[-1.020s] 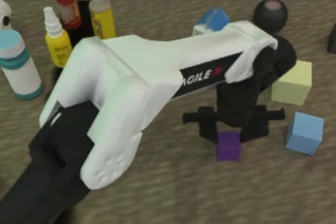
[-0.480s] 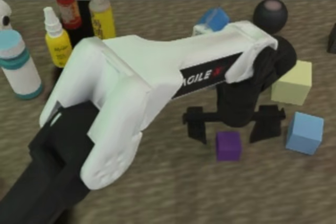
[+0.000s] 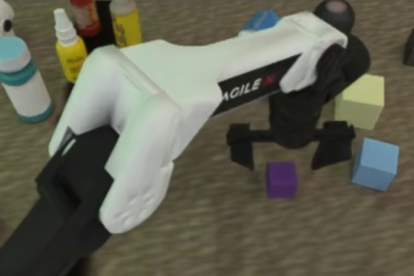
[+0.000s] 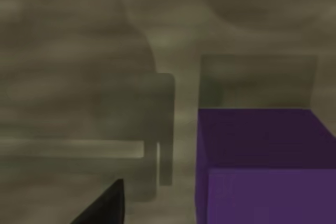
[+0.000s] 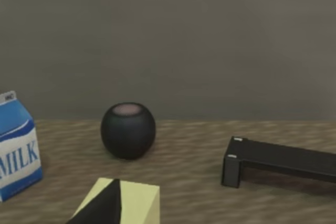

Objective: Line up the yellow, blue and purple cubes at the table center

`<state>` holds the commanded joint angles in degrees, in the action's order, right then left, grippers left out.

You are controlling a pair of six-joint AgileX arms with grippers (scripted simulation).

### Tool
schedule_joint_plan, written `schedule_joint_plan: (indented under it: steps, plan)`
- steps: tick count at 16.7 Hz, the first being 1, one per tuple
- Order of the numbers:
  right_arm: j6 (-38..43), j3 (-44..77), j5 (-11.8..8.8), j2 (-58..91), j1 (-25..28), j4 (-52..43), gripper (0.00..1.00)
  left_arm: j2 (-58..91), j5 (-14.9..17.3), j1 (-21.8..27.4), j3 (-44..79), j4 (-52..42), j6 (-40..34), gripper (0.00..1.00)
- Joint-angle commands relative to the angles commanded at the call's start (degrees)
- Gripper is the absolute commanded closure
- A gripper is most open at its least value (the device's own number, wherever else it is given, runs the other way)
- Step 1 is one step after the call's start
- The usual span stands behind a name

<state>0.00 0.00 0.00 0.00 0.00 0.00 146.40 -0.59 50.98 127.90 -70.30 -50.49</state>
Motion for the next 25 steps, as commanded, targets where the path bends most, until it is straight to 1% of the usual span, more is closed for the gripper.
schedule_joint_plan:
  steps: [3,5,10,13,15,18,22,25]
  plan:
    - [0.0,0.0,0.0,0.0,0.0,0.0,0.0,-0.59,0.02,-0.48,6.08,-7.23,-0.14,0.0]
    - [0.0,0.0,0.0,0.0,0.0,0.0,0.0,-1.05,0.05,-0.73,8.74,-9.92,-0.14,0.0]
    - [0.0,0.0,0.0,0.0,0.0,0.0,0.0,-1.07,0.05,-0.47,9.06,-10.2,-0.11,0.0]
    - [-1.86,2.53,-0.11,2.6,0.51,-1.74,0.0,-4.52,-0.1,-2.15,5.69,-8.0,0.42,0.0]
    - [-4.51,6.17,-0.16,6.57,1.14,-4.23,0.0,-9.81,-0.29,-4.68,0.54,-4.78,1.23,0.0]
    - [-10.19,13.83,-0.16,15.93,2.37,-9.68,0.0,-22.37,-0.61,-10.19,-11.39,2.16,3.29,0.0]
    - [-19.65,26.13,-0.05,33.98,4.32,-19.08,0.0,-46.0,-0.94,-19.31,-33.04,13.88,8.26,0.0]
    - [-27.56,36.06,0.02,50.37,5.99,-27.22,0.0,-66.29,-1.1,-26.69,-52.11,23.99,14.19,0.0]
